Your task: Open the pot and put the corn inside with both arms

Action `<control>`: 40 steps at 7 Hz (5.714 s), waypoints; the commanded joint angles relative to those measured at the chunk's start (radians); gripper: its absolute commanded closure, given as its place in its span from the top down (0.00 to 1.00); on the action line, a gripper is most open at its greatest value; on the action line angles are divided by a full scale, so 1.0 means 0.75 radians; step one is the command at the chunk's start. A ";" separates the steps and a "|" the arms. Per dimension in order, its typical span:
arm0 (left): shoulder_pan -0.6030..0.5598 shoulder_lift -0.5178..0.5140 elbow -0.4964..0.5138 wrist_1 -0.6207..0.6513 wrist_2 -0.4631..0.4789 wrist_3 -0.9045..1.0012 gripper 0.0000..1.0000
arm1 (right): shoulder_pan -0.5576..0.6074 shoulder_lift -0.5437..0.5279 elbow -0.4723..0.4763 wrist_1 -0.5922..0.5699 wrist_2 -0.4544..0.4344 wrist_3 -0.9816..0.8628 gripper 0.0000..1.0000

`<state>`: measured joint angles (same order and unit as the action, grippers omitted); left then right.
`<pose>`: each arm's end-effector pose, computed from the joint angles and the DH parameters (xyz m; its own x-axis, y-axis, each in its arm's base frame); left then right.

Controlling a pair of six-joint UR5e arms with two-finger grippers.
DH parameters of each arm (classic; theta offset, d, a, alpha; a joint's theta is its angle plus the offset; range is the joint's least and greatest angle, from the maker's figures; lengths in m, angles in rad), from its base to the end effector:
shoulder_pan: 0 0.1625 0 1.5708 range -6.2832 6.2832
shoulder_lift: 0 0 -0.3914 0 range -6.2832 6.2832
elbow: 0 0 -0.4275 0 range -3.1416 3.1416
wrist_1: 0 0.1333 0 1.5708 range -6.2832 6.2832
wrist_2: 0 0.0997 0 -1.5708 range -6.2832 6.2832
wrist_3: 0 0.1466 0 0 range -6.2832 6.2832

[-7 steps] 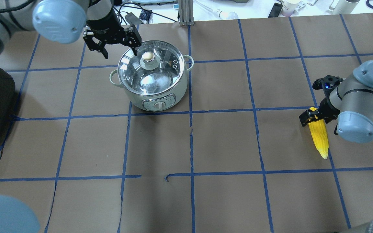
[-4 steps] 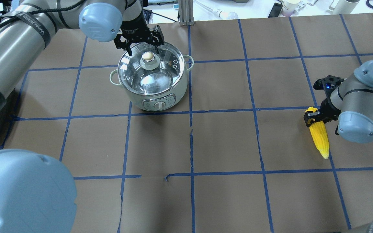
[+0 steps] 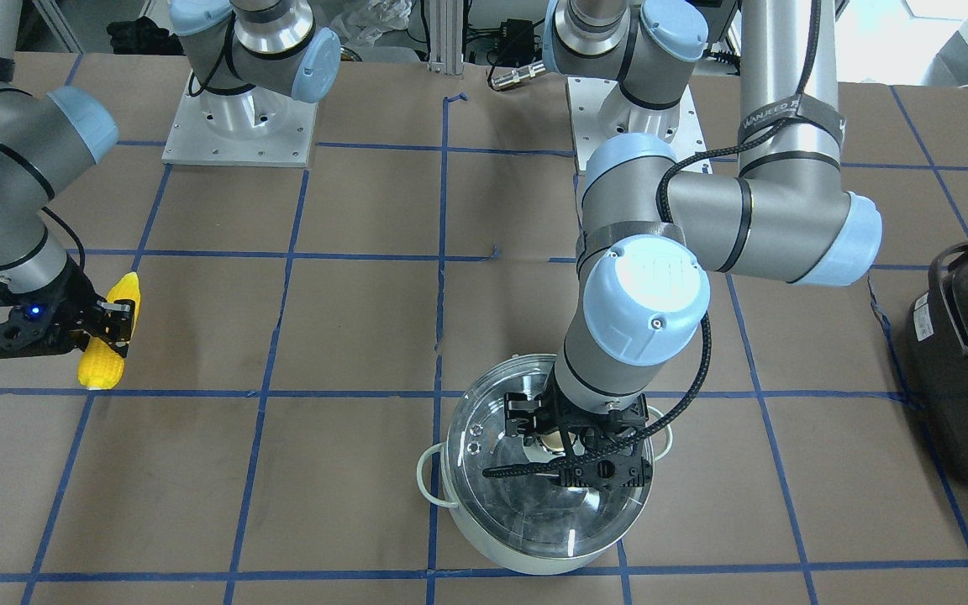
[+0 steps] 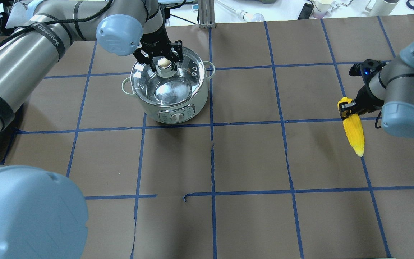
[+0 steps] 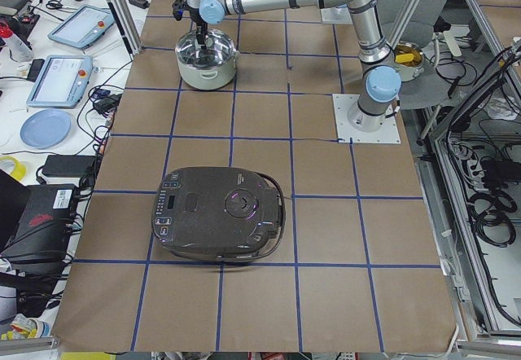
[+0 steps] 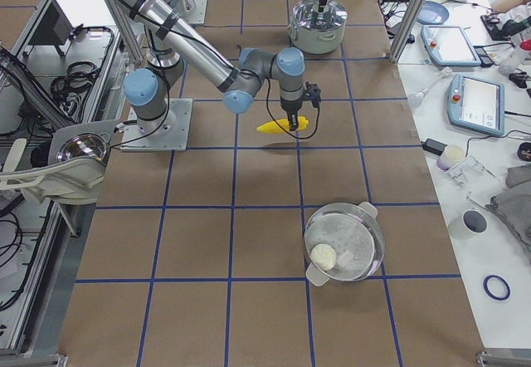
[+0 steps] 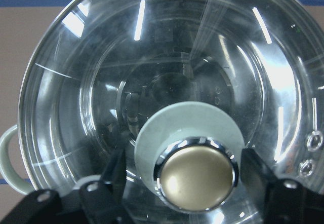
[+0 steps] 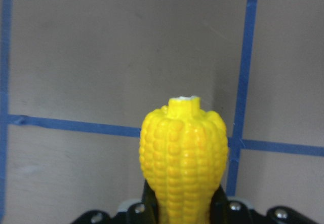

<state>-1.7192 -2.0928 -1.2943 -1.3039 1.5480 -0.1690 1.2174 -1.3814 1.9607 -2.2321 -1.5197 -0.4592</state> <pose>-0.2405 -0.6846 0.2535 -0.9995 -0.0201 0.0261 -0.0206 0.9996 -0.0172 -0.0558 -0.5580 0.1751 -0.9941 -0.1081 -0.0093 -0.1067 0.9896 -0.0960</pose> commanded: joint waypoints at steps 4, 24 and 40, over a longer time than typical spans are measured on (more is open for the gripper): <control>0.064 0.086 0.185 -0.124 -0.062 0.019 0.00 | 0.407 0.011 -0.624 0.675 -0.003 0.493 0.29; 0.709 0.493 -0.261 -0.225 -0.059 0.847 1.00 | 0.998 0.580 -1.281 0.496 -0.001 1.186 1.00; 0.196 0.770 -0.311 -0.368 0.002 0.295 1.00 | 0.576 -0.185 -0.636 0.681 -0.105 0.586 1.00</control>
<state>-1.5756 -1.5146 -1.5259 -1.5847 1.5512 0.0517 1.6471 -1.5216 1.4846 -1.7189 -1.6011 -0.0211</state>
